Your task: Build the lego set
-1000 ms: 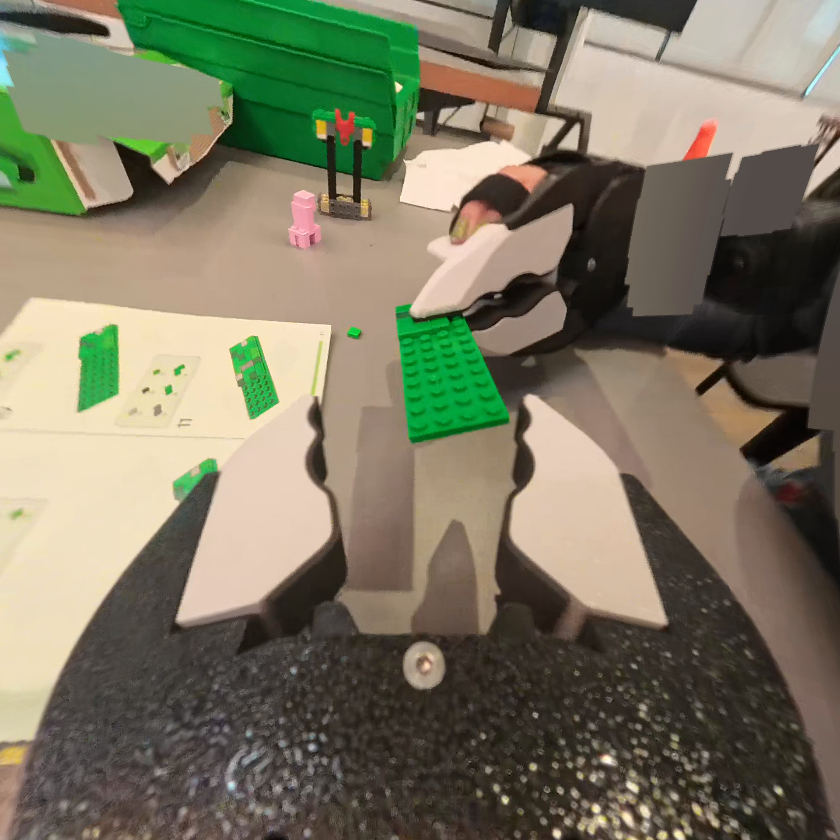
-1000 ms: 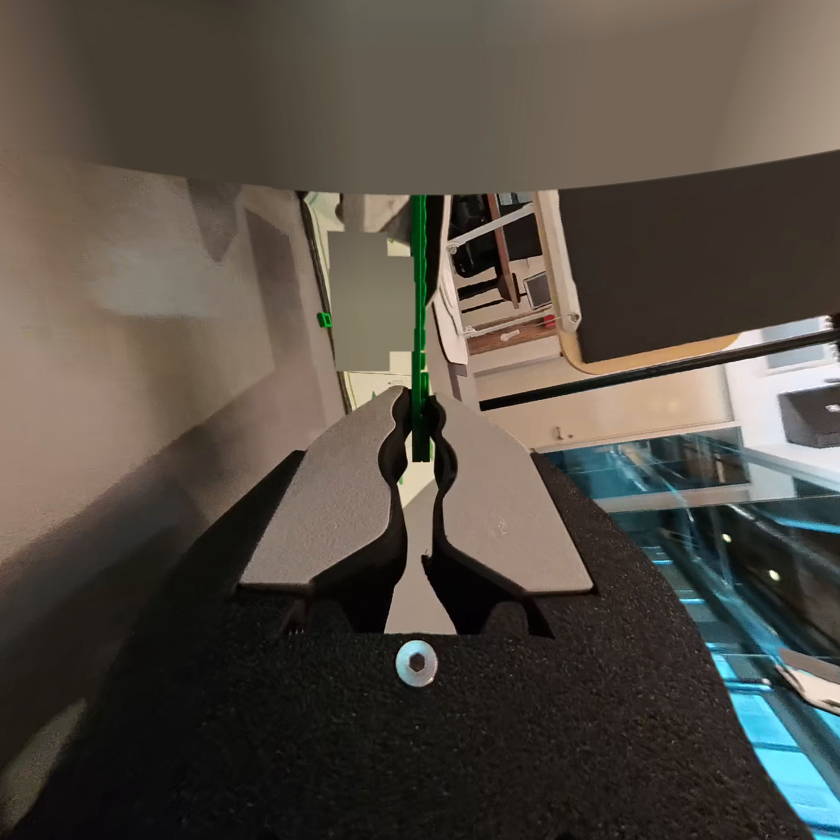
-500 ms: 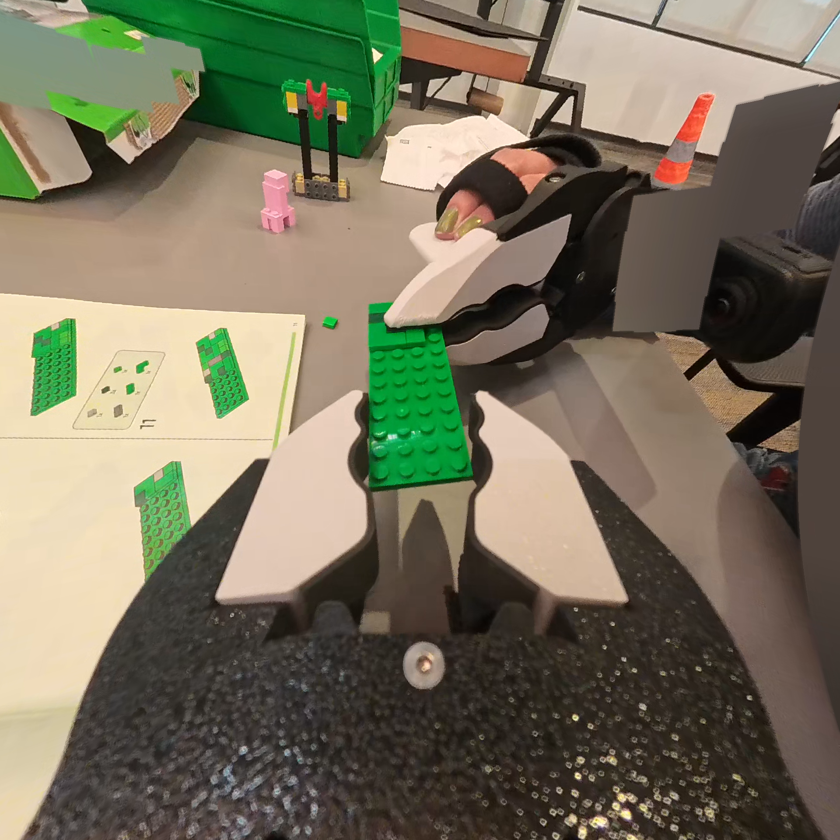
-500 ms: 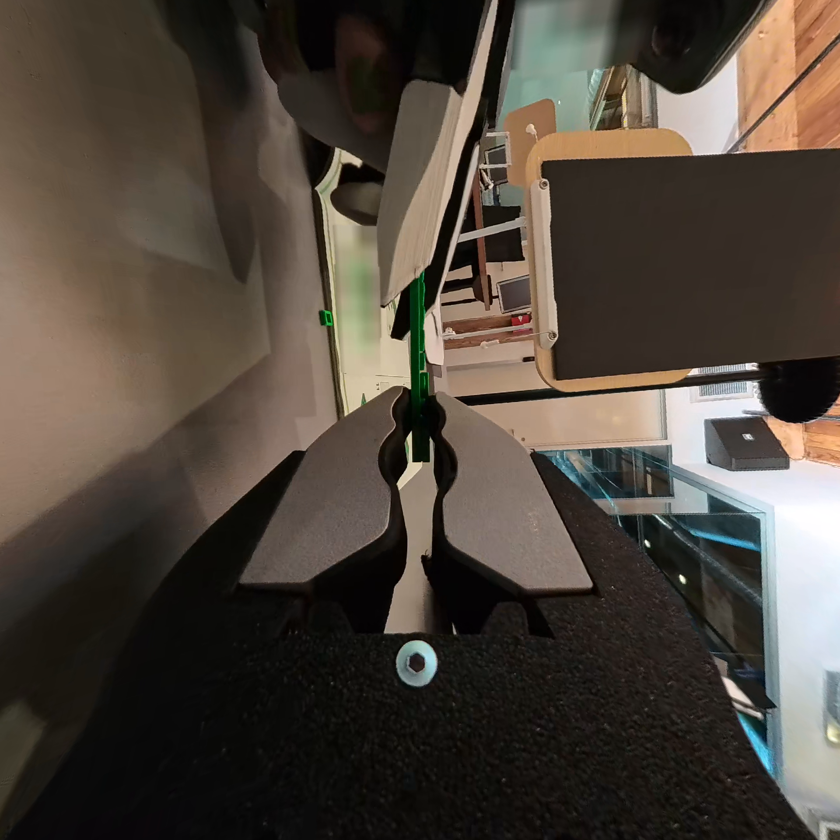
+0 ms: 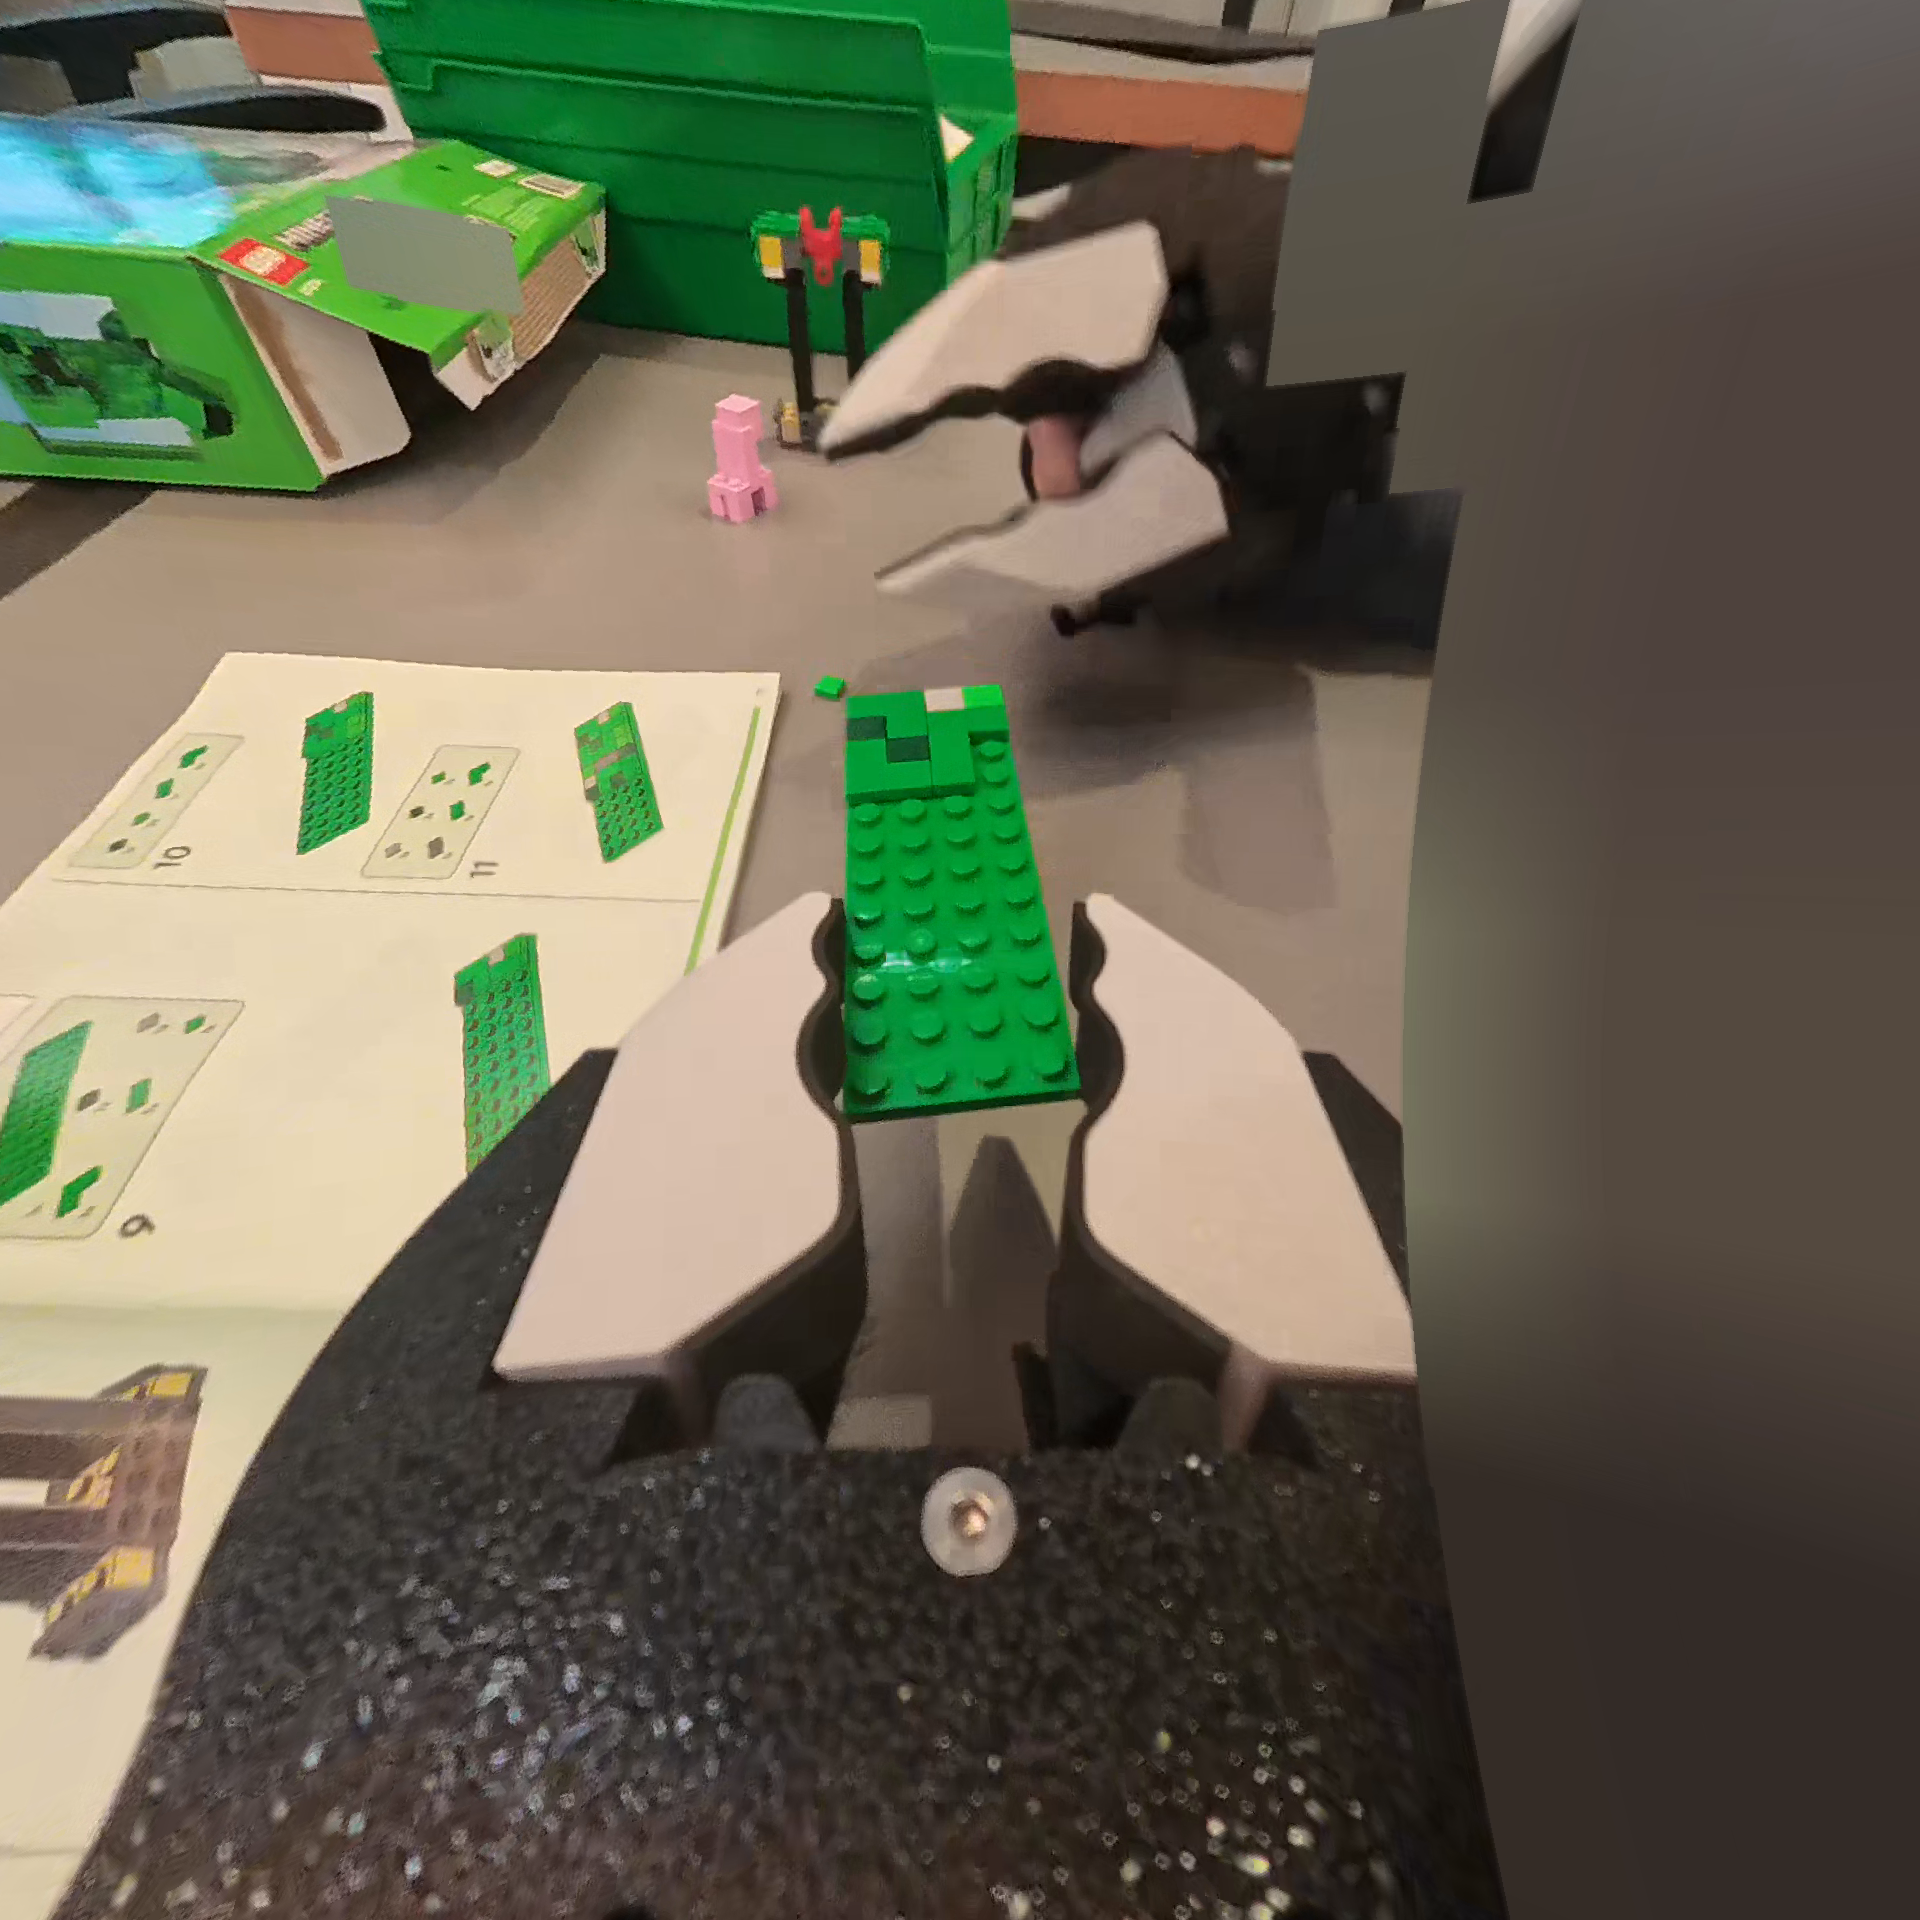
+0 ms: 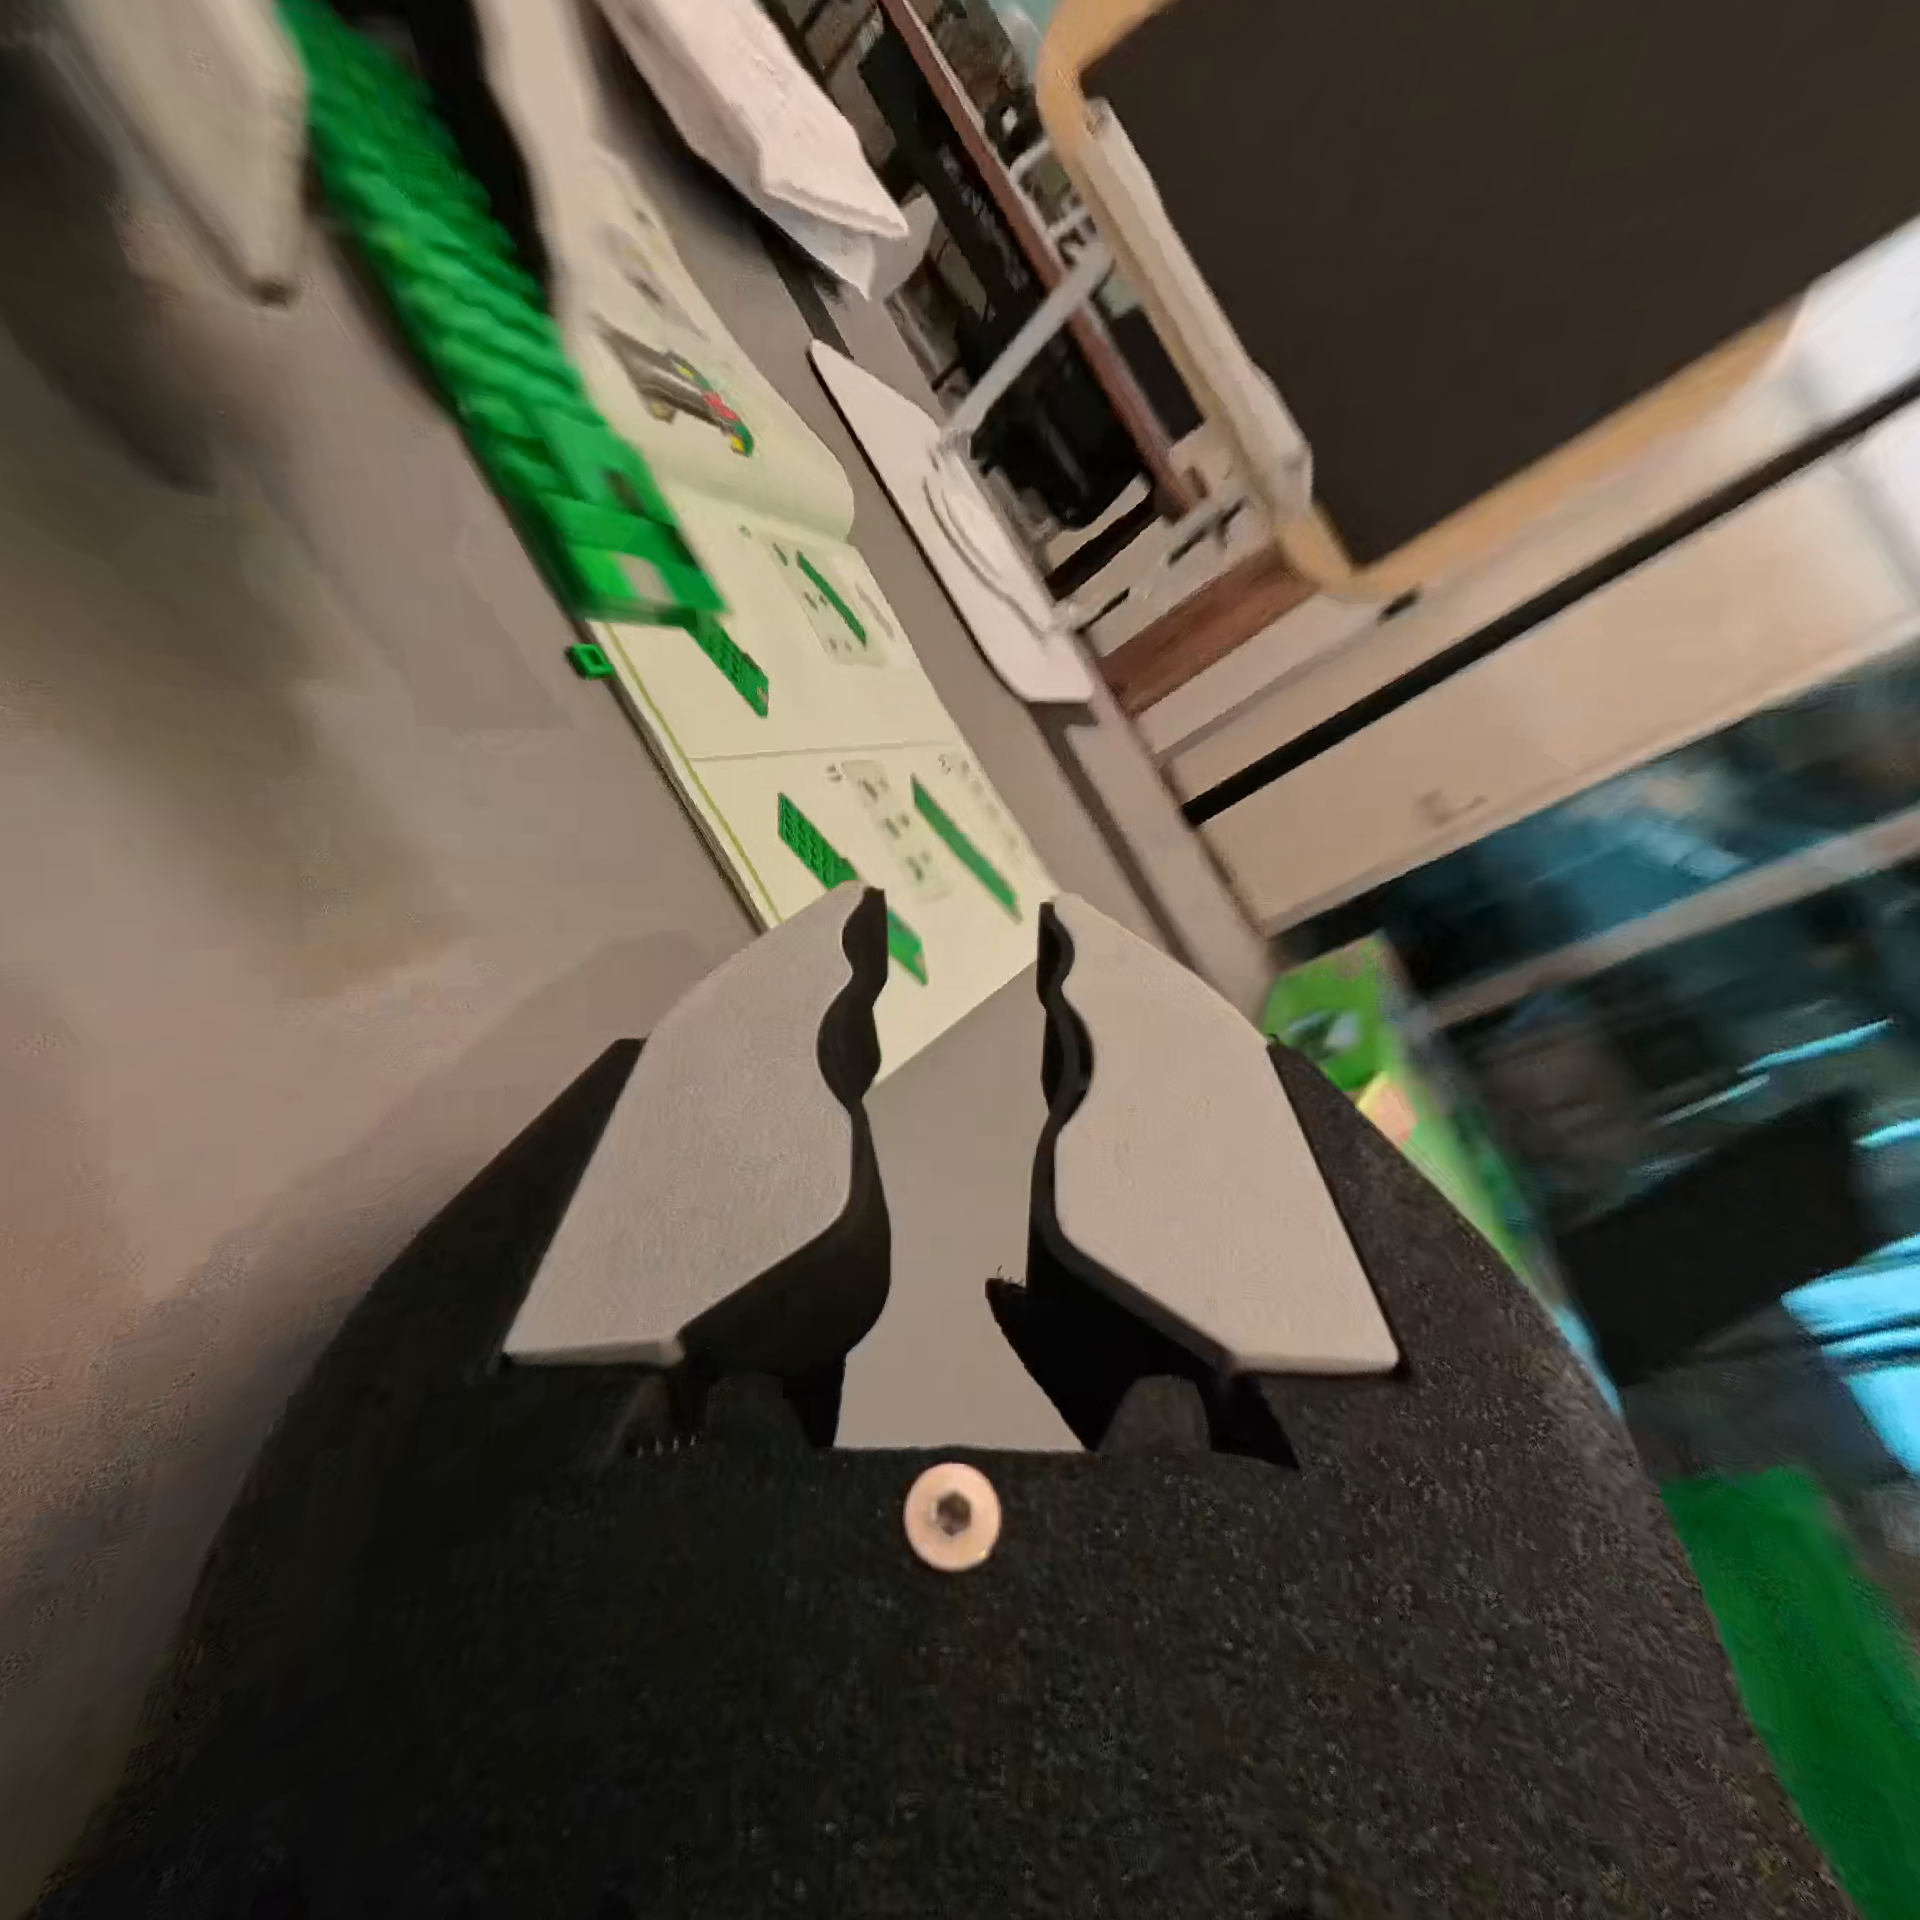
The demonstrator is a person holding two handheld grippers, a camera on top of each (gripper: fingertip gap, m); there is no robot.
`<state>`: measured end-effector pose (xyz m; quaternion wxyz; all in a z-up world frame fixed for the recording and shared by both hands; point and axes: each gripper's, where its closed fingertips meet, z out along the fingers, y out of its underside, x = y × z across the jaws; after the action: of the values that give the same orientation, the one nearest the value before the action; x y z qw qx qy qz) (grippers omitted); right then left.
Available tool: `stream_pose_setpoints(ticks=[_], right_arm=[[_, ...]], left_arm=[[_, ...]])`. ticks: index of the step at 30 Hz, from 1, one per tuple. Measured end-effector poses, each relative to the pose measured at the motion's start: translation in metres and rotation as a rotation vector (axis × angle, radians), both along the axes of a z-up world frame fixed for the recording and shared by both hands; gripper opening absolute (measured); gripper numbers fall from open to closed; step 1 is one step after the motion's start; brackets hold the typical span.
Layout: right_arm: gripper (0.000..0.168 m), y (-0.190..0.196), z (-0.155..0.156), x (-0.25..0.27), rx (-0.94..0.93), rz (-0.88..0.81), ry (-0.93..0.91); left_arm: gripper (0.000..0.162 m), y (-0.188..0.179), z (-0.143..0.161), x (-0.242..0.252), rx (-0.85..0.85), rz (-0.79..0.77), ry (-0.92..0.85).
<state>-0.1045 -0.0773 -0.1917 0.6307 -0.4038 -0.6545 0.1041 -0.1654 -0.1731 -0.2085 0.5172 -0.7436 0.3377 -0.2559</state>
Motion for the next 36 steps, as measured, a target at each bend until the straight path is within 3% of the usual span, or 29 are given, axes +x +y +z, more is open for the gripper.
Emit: stream_pose_setpoints(ticks=[3, 6, 16, 20, 31, 36], right_arm=[[0.023, 0.016, -0.012, 0.010, -0.310, -0.018, -0.008], [0.023, 0.025, -0.026, 0.015, -0.470, -0.045, -0.058], [0.021, 0.021, -0.038, 0.012, -0.438, -0.048, -0.142], [0.015, 0.020, -0.049, 0.015, -0.511, -0.047, -0.212], [0.013, 0.020, -0.065, 0.018, -0.699, 0.140, -0.423], [0.016, 0.026, -0.070, 0.013, -0.654, 0.147, -0.534]], left_arm=[[0.040, -0.011, -0.003, 0.004, 0.034, -0.036, 0.057], [0.040, -0.017, -0.008, 0.009, 0.050, -0.073, 0.111], [0.040, -0.016, -0.010, 0.010, 0.063, -0.070, 0.137], [0.040, -0.016, -0.010, 0.010, 0.057, -0.069, 0.132], [0.041, -0.017, -0.012, 0.012, 0.022, -0.097, 0.126], [0.041, -0.018, -0.012, 0.012, 0.013, -0.106, 0.120]])
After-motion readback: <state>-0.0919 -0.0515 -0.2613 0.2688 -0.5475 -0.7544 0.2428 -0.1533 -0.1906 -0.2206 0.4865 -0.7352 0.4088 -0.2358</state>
